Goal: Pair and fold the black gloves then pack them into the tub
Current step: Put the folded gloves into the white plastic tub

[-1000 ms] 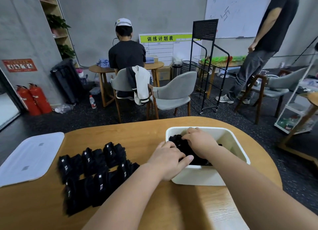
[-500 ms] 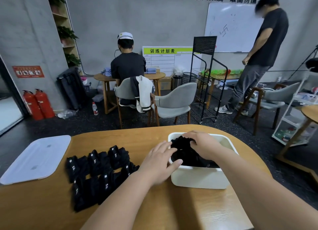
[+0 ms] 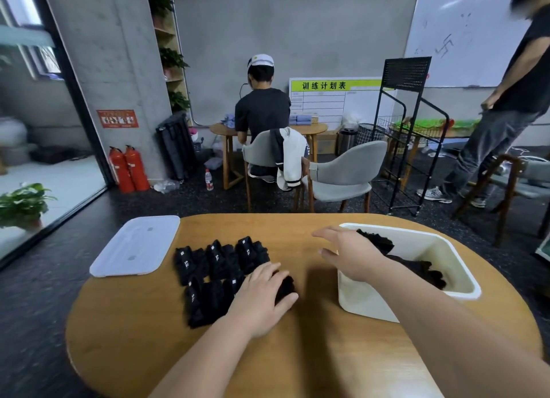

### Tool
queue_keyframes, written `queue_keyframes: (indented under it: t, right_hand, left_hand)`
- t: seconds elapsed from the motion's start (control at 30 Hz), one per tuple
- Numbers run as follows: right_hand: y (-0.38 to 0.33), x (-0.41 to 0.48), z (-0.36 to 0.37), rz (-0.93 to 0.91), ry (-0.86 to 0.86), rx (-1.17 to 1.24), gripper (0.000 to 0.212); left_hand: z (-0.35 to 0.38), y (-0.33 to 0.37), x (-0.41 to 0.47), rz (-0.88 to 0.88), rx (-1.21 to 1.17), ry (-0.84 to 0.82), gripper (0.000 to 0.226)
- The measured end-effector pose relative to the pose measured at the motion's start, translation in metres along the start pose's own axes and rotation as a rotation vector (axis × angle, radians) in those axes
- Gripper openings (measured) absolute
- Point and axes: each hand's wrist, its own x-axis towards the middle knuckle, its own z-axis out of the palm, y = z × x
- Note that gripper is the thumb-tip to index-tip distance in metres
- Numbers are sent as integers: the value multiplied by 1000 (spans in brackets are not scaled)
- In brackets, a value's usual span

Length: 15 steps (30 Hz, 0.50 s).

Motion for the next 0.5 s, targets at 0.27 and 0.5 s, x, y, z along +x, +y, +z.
queue_keyframes:
  t: [0.27, 0.5]
  right_hand:
    - [-47, -2, 38, -125, -67, -190, 47]
    - [-66, -22, 99, -120, -253, -167, 55]
  left_hand:
    - [37, -27, -39, -146, 166, 87, 68]
    - [72, -29, -47, -143, 248, 110, 75]
